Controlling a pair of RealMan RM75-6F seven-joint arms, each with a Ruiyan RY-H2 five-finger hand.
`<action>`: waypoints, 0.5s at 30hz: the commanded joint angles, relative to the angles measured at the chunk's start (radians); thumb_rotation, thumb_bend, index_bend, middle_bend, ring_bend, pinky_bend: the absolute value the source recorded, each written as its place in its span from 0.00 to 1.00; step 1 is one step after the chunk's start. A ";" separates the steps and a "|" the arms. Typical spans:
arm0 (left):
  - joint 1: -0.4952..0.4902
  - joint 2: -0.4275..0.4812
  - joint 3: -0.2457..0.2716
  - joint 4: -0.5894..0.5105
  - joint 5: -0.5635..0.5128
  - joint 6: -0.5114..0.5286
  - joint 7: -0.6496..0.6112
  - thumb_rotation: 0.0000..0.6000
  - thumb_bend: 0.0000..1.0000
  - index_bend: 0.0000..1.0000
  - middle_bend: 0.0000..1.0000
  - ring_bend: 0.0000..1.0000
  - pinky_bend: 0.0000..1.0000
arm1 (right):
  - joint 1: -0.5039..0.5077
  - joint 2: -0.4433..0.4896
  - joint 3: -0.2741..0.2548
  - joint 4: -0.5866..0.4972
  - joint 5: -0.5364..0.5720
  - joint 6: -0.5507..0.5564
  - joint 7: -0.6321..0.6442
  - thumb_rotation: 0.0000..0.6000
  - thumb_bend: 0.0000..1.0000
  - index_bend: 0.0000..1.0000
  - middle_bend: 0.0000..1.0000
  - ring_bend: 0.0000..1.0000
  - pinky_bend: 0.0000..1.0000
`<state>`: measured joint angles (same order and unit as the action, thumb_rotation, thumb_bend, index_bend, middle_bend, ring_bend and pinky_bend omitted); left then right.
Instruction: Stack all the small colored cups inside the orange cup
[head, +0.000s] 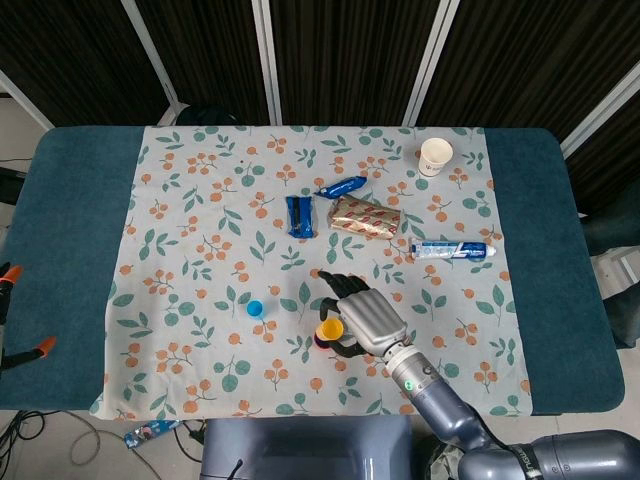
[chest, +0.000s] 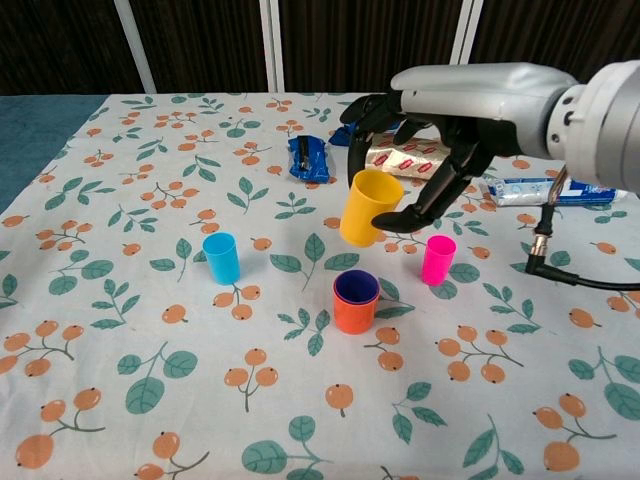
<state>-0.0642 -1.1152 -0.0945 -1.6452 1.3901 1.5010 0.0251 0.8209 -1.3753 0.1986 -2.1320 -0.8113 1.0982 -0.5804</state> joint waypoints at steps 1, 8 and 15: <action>0.000 0.002 -0.002 0.001 -0.005 -0.002 -0.003 1.00 0.07 0.05 0.00 0.00 0.00 | 0.013 -0.035 -0.010 0.016 0.014 0.018 -0.014 1.00 0.42 0.51 0.03 0.10 0.14; -0.001 0.004 -0.003 0.001 -0.009 -0.007 -0.003 1.00 0.07 0.05 0.00 0.00 0.00 | 0.022 -0.077 -0.028 0.061 0.030 0.037 -0.025 1.00 0.42 0.51 0.03 0.10 0.14; 0.001 0.005 -0.003 -0.001 -0.004 -0.001 -0.003 1.00 0.07 0.05 0.00 0.00 0.00 | 0.018 -0.083 -0.044 0.087 0.034 0.032 -0.013 1.00 0.42 0.51 0.03 0.10 0.14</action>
<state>-0.0634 -1.1107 -0.0979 -1.6459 1.3857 1.5004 0.0220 0.8393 -1.4580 0.1555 -2.0460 -0.7782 1.1308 -0.5940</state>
